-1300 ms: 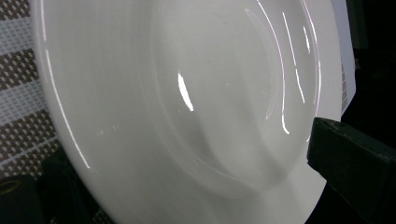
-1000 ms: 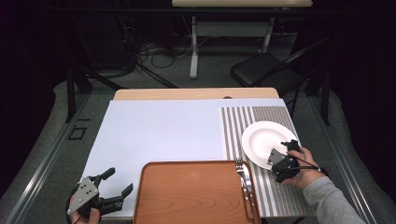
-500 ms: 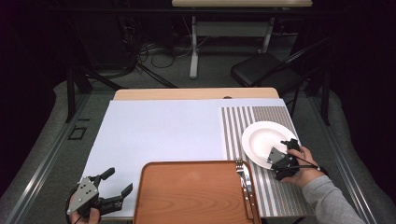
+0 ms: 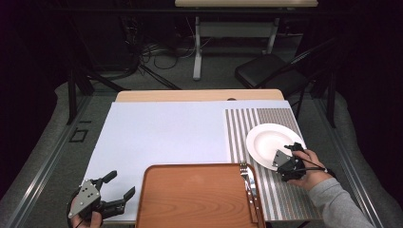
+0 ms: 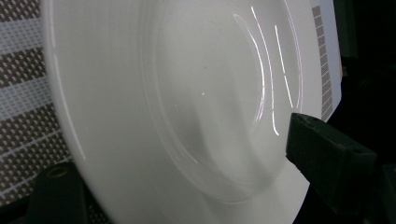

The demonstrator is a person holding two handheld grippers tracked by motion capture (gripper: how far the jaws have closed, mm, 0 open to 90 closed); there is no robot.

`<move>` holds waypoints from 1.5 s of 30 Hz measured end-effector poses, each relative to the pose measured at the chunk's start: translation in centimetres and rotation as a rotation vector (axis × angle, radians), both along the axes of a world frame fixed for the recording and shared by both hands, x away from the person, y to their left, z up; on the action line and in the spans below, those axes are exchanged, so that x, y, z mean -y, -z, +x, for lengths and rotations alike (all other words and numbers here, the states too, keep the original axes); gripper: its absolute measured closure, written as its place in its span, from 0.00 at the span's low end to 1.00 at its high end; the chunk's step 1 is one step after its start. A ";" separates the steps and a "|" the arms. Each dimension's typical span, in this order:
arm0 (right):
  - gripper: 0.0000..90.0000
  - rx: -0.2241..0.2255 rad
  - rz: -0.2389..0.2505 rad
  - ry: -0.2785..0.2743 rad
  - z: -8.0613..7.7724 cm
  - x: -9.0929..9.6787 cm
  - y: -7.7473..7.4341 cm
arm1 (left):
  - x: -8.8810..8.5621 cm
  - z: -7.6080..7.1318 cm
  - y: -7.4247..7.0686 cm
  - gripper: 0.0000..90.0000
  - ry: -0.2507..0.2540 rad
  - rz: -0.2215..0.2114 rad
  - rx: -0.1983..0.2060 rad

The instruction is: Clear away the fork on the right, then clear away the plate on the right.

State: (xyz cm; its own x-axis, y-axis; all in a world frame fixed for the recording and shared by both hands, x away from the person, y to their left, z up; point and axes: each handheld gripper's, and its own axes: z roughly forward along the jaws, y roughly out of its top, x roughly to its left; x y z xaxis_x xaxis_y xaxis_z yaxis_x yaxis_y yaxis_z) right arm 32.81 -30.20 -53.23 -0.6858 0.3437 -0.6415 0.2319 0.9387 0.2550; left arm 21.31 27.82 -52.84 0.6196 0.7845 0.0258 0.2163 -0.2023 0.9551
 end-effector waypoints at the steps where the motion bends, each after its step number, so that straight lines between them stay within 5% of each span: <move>1: 0.24 -0.005 0.001 0.006 -0.1 0.0 -0.1 | 0.0 0.0 0.0 0.17 -0.001 -0.001 -0.001; 2: 0.27 0.013 0.018 -0.013 0.0 0.0 -0.1 | 0.0 0.0 0.0 0.17 -0.001 -0.001 -0.001; 15: 0.61 -0.070 -0.026 -0.061 -0.2 0.0 -1.7 | 0.0 0.0 0.0 0.17 0.000 0.000 0.000; 20: 0.70 -0.087 -0.035 -0.046 -0.2 0.2 -2.0 | 0.0 0.0 0.0 0.17 0.000 0.000 0.001; 25: 0.71 -0.126 -0.080 -0.032 -0.2 0.2 -2.4 | 0.0 0.0 0.0 0.17 0.002 0.000 -0.002; 29: 0.75 -0.083 -0.049 -0.048 -0.1 0.3 -2.1 | 0.0 0.0 0.0 0.17 -0.002 0.000 0.000; 34: 0.81 -0.122 -0.108 -0.028 -0.3 0.0 -2.9 | 0.0 0.0 0.0 0.17 0.002 0.001 -0.001; 45: 0.87 -0.100 -0.111 -0.079 -0.3 -0.4 -2.7 | 0.0 0.1 0.0 0.17 0.001 0.000 0.000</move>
